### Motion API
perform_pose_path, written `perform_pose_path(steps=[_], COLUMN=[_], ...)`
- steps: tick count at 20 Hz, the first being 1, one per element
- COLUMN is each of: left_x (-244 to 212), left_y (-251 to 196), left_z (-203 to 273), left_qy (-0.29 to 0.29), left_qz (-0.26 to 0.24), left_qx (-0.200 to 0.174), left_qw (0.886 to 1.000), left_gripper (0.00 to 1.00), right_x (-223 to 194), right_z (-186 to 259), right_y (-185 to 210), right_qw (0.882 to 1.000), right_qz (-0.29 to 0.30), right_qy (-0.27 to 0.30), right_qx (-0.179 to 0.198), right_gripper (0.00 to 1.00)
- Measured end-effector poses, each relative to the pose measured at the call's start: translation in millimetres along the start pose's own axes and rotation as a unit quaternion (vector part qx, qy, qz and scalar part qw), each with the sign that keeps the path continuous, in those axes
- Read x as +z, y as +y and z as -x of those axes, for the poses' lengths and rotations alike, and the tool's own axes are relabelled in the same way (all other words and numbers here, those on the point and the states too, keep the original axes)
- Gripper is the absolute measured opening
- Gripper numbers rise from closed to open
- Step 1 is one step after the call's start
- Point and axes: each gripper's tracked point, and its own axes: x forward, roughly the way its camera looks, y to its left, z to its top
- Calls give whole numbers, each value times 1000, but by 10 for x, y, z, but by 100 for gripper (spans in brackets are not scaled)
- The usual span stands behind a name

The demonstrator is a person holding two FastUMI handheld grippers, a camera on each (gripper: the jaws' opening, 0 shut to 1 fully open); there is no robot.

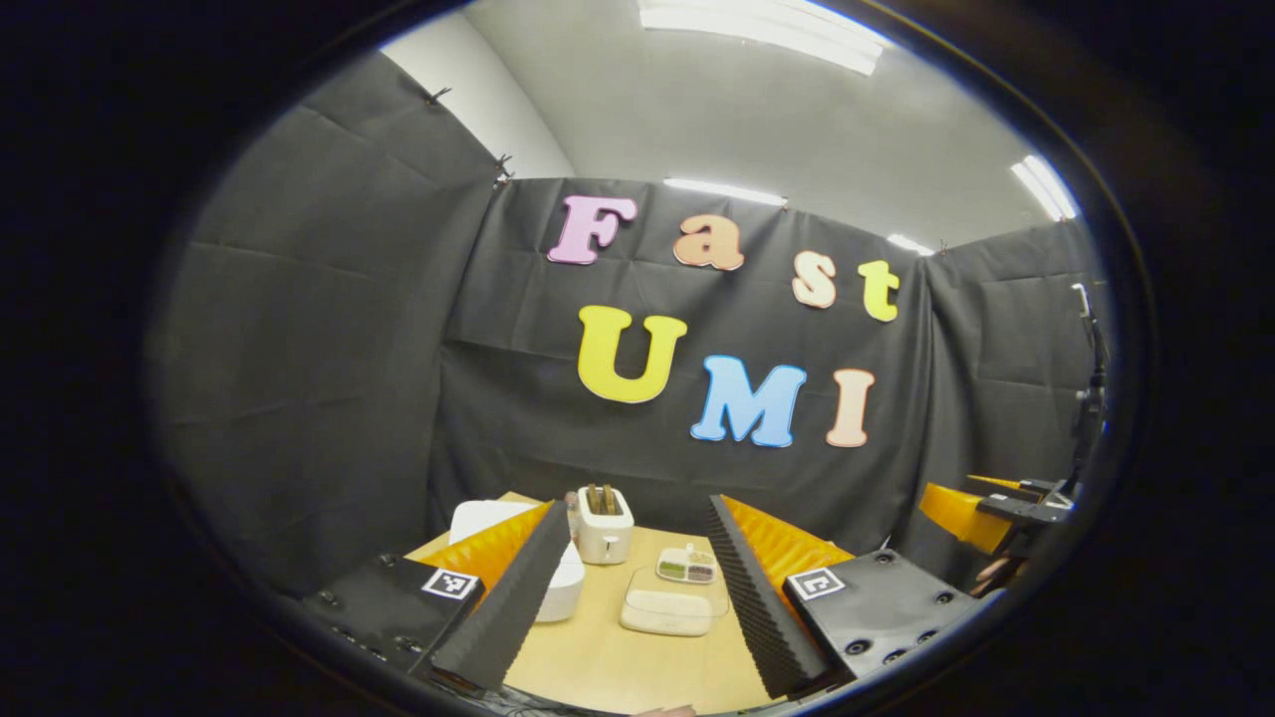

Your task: Close the left gripper, press the button to open the rice cooker; take a wooden spoon from the chopstick holder with the right hand, scoop a spoonful of rice and pour it into the rice cooker, then put the wooden spoon back into the chopstick holder.

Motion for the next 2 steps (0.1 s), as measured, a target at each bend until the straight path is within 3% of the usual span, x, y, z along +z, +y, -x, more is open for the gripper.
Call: perform_pose_path(steps=[2], left_x=[8], left_y=[-2], left_z=[37], left_qy=[0], left_qz=[1], left_qx=[3], left_qw=[1000], left_gripper=[94], right_x=[1], right_z=[-24], right_y=[35], right_qw=[1000], right_qz=[-1], right_qy=[1], right_qx=[6], right_gripper=[86])
